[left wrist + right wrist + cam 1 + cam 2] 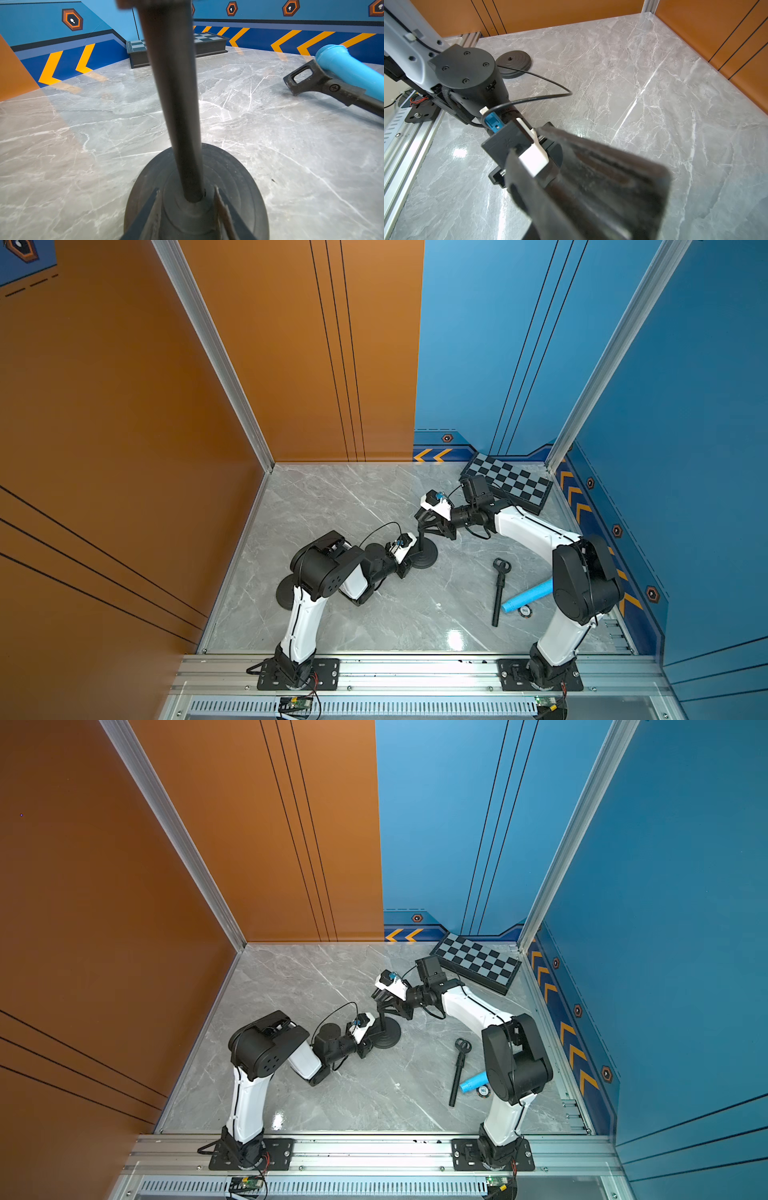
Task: Assemble a microphone stand
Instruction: Screw the microphone stand pole into the microphone stand base.
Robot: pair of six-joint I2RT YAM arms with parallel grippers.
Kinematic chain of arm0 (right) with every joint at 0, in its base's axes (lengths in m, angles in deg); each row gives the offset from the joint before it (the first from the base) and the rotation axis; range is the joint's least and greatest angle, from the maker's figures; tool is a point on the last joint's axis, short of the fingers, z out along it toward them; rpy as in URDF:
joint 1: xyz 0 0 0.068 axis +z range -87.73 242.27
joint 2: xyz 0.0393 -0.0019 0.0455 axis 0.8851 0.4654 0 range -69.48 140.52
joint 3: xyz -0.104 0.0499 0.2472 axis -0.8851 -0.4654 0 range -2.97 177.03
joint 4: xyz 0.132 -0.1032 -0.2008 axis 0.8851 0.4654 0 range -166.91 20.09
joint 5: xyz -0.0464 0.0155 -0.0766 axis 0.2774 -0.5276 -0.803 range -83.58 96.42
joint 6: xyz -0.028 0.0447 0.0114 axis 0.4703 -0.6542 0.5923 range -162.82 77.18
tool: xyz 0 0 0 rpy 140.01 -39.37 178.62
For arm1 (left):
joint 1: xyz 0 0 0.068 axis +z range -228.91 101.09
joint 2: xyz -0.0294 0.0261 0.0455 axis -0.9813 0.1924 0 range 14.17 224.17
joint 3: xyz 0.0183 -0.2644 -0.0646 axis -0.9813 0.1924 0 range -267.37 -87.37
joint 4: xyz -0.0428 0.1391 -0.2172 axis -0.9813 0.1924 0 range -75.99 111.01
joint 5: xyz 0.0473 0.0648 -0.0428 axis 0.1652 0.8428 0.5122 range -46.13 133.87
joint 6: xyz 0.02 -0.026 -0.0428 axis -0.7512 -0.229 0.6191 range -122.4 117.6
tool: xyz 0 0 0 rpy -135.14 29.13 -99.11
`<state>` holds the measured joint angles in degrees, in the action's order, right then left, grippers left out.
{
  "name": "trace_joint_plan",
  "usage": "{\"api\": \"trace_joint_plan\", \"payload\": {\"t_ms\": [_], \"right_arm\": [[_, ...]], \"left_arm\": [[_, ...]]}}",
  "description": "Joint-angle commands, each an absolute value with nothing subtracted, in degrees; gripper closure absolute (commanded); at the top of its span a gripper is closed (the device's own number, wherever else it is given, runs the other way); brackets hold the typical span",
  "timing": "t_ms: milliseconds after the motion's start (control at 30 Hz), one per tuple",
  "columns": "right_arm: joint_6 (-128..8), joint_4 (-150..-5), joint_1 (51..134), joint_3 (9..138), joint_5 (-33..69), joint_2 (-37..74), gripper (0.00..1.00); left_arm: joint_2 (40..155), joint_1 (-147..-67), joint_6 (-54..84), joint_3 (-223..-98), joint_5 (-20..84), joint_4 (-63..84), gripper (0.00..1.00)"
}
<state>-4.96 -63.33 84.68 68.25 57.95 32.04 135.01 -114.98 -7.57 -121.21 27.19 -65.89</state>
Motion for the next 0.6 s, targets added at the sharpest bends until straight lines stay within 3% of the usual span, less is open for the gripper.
{"api": "trace_joint_plan", "payload": {"t_ms": [0, 133, 200, 300, 467, 567], "right_arm": [[-12.0, -71.0, 85.4, 63.3, 54.3, 30.7, 0.89], [-23.5, -88.3, 86.8, 53.1, 44.6, 26.3, 0.94], [-30.4, -97.6, 88.6, 47.1, 35.8, 24.3, 1.0], [-37.4, -107.5, 92.4, 39.4, 19.7, 21.9, 1.0], [-42.4, -112.5, 99.7, 34.6, 1.6, 20.7, 1.0], [-43.0, -113.9, 101.9, 33.8, -0.4, 19.9, 1.0]], "left_arm": [[135.2, -115.5, -8.9, -121.2, 27.0, -60.0, 0.57], [135.2, -115.5, -9.0, -121.2, 27.0, -59.9, 0.57], [135.2, -115.5, -9.0, -121.2, 27.0, -59.9, 0.57], [135.1, -115.6, -9.1, -121.2, 27.2, -59.9, 0.57], [135.1, -115.7, -9.3, -121.1, 27.3, -59.8, 0.57], [135.1, -115.8, -9.4, -121.1, 27.3, -59.8, 0.57]]}}
